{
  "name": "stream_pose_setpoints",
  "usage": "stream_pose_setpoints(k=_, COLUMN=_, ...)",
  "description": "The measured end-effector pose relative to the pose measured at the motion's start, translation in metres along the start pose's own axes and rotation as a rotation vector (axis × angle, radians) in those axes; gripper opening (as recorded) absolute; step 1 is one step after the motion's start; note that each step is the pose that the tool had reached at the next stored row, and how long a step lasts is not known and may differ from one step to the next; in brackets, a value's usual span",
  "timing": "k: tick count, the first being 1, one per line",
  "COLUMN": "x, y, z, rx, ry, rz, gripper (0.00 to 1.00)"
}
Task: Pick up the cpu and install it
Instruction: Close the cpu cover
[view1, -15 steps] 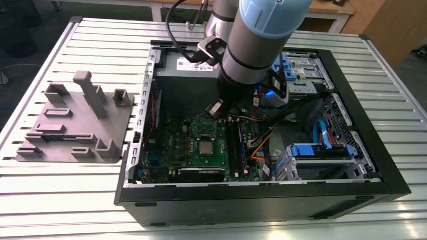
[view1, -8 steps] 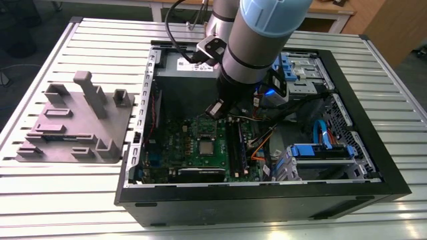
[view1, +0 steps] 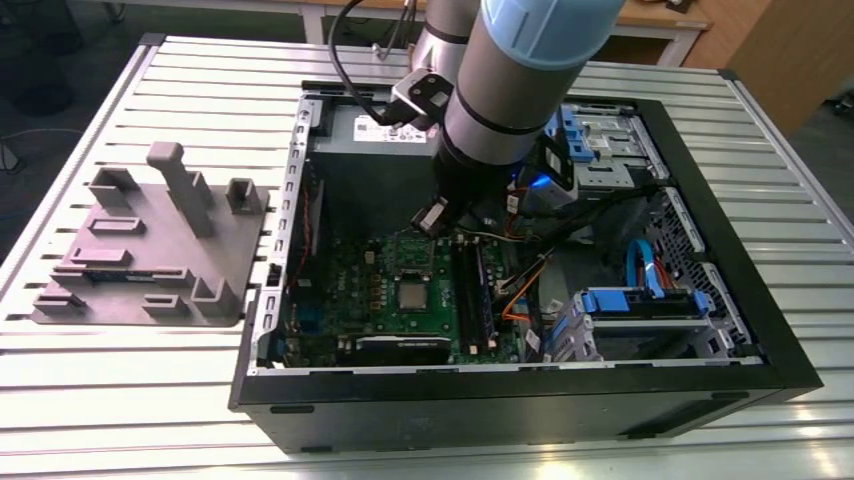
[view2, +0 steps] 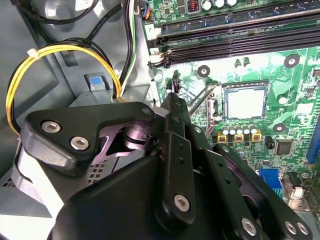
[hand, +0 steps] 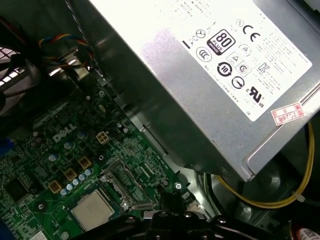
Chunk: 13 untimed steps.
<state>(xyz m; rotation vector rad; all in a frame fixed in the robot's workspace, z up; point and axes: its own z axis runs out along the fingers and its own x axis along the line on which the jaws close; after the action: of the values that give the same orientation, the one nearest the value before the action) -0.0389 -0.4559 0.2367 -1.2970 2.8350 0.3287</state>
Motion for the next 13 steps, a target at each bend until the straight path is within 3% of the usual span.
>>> stream_pose_setpoints(k=13, x=-0.0003, y=0.0008, z=-0.0026, rx=-0.0028, ry=0.0054, rz=-0.029, gripper=0.1)
